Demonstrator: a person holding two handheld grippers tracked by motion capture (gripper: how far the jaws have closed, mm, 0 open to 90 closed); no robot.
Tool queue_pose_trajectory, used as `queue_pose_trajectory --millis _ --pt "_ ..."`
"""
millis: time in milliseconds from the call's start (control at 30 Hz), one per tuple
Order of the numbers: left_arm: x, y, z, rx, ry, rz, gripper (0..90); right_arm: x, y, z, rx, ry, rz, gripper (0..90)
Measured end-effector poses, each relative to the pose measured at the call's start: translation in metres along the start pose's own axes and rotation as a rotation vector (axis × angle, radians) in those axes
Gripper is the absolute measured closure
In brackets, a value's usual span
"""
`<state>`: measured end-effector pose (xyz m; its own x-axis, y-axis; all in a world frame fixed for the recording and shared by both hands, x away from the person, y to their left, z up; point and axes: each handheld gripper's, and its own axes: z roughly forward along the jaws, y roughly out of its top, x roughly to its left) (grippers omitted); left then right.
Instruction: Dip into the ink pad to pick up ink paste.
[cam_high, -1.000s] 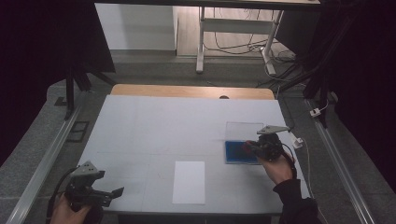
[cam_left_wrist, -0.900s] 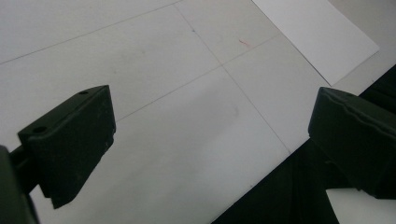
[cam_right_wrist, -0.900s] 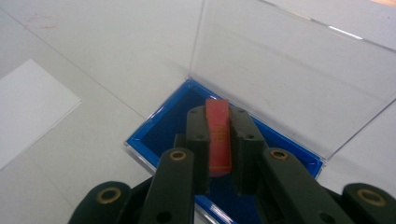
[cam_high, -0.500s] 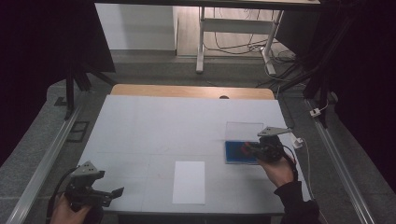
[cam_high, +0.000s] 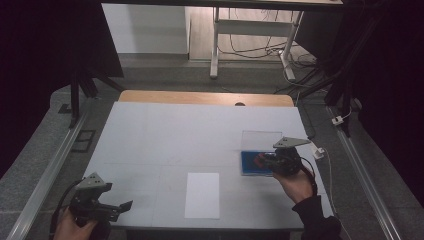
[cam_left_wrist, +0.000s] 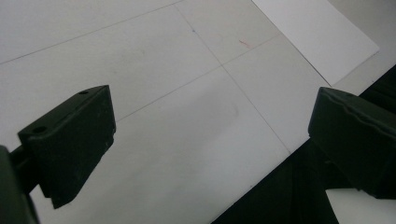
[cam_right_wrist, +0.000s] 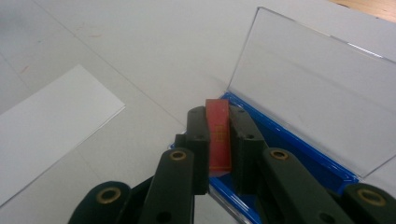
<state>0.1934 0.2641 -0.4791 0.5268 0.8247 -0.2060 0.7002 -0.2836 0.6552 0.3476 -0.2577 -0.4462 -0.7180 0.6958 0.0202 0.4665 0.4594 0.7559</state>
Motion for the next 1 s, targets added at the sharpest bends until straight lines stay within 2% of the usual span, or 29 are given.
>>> queue_pose_trajectory --millis 333,1000 --pt "0.000 0.000 0.000 -0.001 -0.001 -0.001 1.5 0.010 0.003 -0.001 -0.017 0.035 -0.003 79.9" --pt "0.000 0.000 0.000 0.003 0.000 0.002 1.7 0.039 0.011 0.006 -0.009 0.103 -0.064 80.0"
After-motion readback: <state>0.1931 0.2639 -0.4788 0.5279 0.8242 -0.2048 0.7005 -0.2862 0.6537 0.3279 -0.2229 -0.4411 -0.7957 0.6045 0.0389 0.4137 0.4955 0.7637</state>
